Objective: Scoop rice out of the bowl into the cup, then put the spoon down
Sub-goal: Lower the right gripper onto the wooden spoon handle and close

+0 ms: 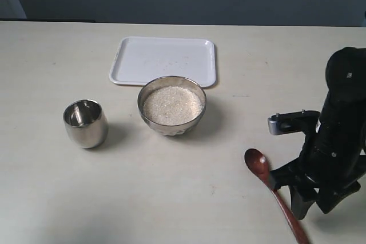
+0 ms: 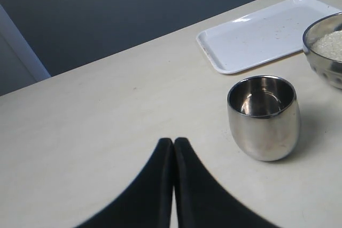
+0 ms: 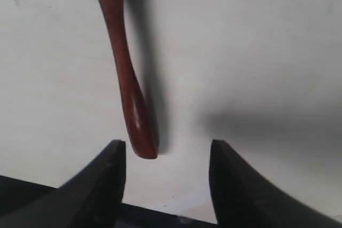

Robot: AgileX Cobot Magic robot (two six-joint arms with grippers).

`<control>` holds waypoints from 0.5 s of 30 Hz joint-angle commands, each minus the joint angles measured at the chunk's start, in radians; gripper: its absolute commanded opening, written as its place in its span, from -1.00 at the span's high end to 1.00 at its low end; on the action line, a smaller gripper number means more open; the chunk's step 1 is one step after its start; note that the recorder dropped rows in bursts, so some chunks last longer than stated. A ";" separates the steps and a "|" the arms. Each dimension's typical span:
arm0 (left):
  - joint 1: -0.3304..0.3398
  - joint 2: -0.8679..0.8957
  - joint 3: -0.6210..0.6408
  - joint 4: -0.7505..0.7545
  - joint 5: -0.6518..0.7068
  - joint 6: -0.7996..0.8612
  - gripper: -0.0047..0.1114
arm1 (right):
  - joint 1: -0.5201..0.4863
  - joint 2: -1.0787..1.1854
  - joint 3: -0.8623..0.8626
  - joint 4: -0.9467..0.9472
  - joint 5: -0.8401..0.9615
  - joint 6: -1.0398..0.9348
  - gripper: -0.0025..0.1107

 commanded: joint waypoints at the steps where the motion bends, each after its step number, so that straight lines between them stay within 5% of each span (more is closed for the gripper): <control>1: -0.010 -0.007 0.003 -0.004 -0.007 -0.003 0.91 | 0.010 0.055 0.004 0.025 -0.038 0.000 0.11; 11: -0.010 -0.007 0.003 -0.004 -0.007 -0.003 0.91 | 0.197 0.109 0.004 -0.079 -0.141 0.084 0.14; 15: -0.010 -0.007 0.003 -0.004 -0.007 -0.003 0.91 | 0.254 0.135 0.004 -0.196 -0.129 0.227 0.45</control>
